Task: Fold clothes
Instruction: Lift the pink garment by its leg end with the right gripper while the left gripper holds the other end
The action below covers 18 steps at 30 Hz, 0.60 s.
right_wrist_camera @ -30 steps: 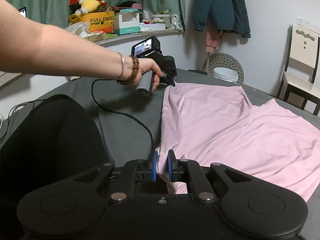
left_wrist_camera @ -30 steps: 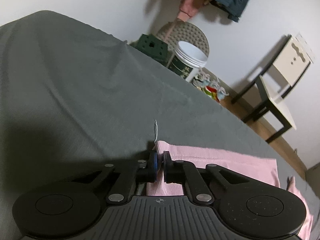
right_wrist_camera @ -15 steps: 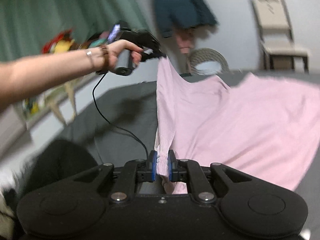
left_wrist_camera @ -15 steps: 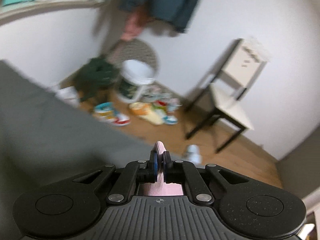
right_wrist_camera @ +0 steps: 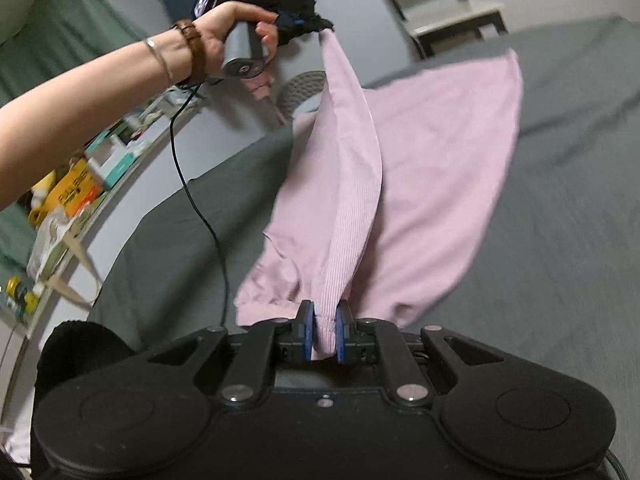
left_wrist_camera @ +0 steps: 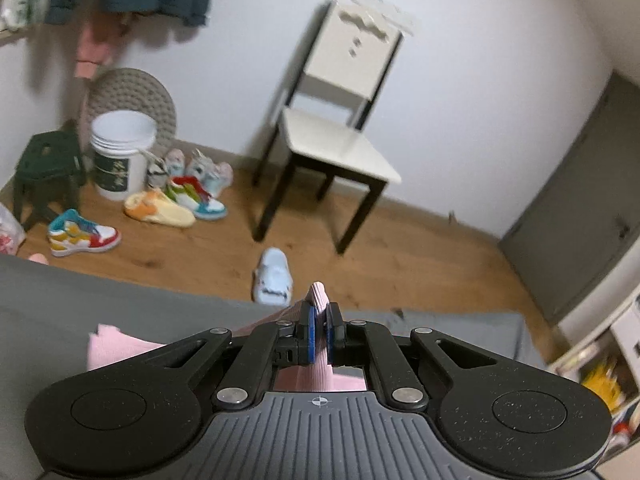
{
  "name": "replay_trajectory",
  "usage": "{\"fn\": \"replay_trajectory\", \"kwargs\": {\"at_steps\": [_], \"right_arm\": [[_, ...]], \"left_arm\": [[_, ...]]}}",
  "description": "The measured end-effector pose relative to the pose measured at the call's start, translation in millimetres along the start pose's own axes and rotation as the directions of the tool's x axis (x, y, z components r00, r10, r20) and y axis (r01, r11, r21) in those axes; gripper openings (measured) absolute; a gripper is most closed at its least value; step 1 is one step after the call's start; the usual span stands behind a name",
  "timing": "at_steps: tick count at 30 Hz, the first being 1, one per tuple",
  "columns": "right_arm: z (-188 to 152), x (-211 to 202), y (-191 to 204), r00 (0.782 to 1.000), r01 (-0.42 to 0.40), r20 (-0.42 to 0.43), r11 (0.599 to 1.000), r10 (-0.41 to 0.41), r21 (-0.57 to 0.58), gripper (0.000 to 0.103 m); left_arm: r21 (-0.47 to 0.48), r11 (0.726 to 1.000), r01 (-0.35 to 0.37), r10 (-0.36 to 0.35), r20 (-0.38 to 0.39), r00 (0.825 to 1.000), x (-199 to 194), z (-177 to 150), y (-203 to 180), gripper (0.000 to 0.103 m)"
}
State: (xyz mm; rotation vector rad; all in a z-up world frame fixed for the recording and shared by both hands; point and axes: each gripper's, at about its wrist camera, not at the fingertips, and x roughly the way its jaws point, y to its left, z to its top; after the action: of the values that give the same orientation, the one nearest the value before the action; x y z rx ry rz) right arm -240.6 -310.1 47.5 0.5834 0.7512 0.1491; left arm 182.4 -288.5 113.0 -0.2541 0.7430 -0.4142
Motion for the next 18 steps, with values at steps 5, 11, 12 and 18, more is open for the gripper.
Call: {"fn": "replay_trajectory", "kwargs": {"at_steps": [5, 11, 12, 18], "right_arm": [[-8, 15, -27, 1.0, -0.019, -0.005, 0.992, 0.02, 0.126, 0.011], [-9, 16, -24, 0.996, -0.085, 0.012, 0.985, 0.084, 0.152, 0.011], [-9, 17, -24, 0.995, -0.095, 0.007, 0.983, 0.096, 0.156, 0.011], [-10, 20, -19, 0.992, -0.125, -0.004, 0.982, 0.127, 0.144, 0.012]], "left_arm": [[0.064, 0.998, -0.014, 0.016, -0.031, 0.999, 40, -19, -44, 0.004], [0.142, 0.989, 0.046, -0.035, -0.081, 0.996, 59, -38, -92, 0.005], [0.161, 0.985, 0.06, -0.046, -0.092, 0.995, 60, -42, -101, 0.005], [0.267, 0.955, 0.126, -0.092, -0.136, 0.986, 65, -64, -147, 0.005]]}}
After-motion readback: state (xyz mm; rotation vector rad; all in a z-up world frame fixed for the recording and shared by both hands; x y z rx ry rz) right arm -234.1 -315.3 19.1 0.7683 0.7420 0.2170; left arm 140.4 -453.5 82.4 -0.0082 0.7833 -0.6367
